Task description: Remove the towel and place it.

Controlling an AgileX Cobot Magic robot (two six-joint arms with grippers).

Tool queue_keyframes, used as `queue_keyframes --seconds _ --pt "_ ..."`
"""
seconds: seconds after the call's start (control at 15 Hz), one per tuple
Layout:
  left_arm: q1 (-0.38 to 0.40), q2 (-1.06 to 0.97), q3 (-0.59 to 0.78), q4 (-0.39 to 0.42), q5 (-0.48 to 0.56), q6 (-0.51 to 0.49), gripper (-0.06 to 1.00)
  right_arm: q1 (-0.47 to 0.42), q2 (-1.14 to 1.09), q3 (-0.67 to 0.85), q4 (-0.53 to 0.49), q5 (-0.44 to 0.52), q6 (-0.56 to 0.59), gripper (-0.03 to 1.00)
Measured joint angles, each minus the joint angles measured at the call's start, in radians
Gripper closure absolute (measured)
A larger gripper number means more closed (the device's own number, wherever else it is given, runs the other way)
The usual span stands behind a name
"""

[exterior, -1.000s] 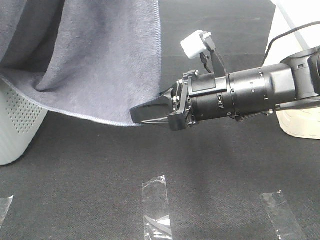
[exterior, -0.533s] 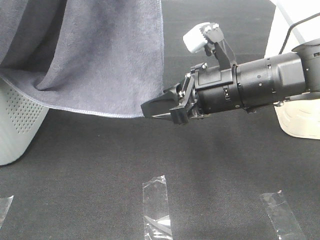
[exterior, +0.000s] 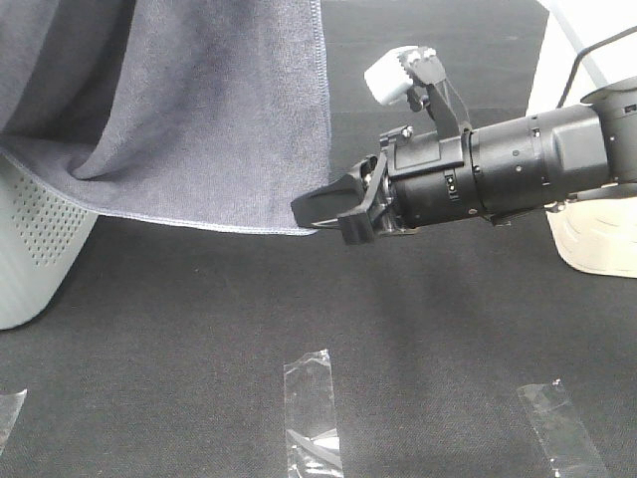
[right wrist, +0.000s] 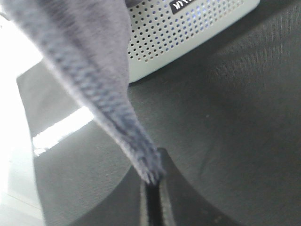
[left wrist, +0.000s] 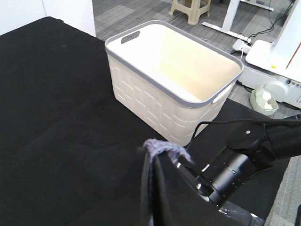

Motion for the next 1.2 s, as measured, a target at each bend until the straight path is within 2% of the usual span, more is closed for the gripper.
queue_keyframes --seconds 0.2,0.27,0.33,0.4,0.53,0.67,0.73,0.8,0.87,1.0,1.13,1.2 --pt "0.000 0.000 0.000 0.114 0.000 -0.008 0.94 0.000 -0.037 0.000 -0.033 -0.024 0.160 0.97" --pt "0.000 0.001 0.000 0.209 0.000 -0.059 0.94 0.000 -0.072 -0.003 -0.073 -0.053 0.226 0.97" --pt "0.000 0.009 0.000 0.273 0.000 -0.109 0.94 0.000 -0.120 -0.028 -0.183 -0.095 0.398 0.97" --pt "0.000 0.025 0.000 0.334 0.001 -0.164 0.94 0.000 -0.143 -0.065 -0.303 -0.101 0.542 0.97" --pt "0.000 0.073 0.000 0.436 0.004 -0.269 0.94 0.000 -0.160 -0.179 -0.698 -0.039 0.919 0.97" --pt "0.000 0.131 0.000 0.463 0.014 -0.322 0.94 0.002 -0.160 -0.313 -1.079 0.077 1.283 0.97" --pt "0.000 0.167 0.000 0.465 0.014 -0.335 0.94 0.002 -0.160 -0.373 -1.261 0.141 1.409 0.97" --pt "0.000 0.202 0.000 0.466 0.007 -0.342 0.94 0.002 -0.160 -0.426 -1.395 0.188 1.506 0.97" --pt "0.000 0.243 0.000 0.466 -0.015 -0.350 0.94 -0.007 -0.160 -0.474 -1.502 0.227 1.583 0.97" --pt "0.000 0.321 0.000 0.466 -0.106 -0.353 0.94 -0.060 -0.160 -0.545 -1.588 0.249 1.650 0.97" --pt "0.000 0.401 0.000 0.475 -0.314 -0.356 0.94 -0.148 -0.147 -0.614 -1.603 0.230 1.665 0.97" --pt "0.000 0.433 0.000 0.486 -0.436 -0.356 0.94 -0.191 -0.125 -0.658 -1.605 0.188 1.666 0.97"
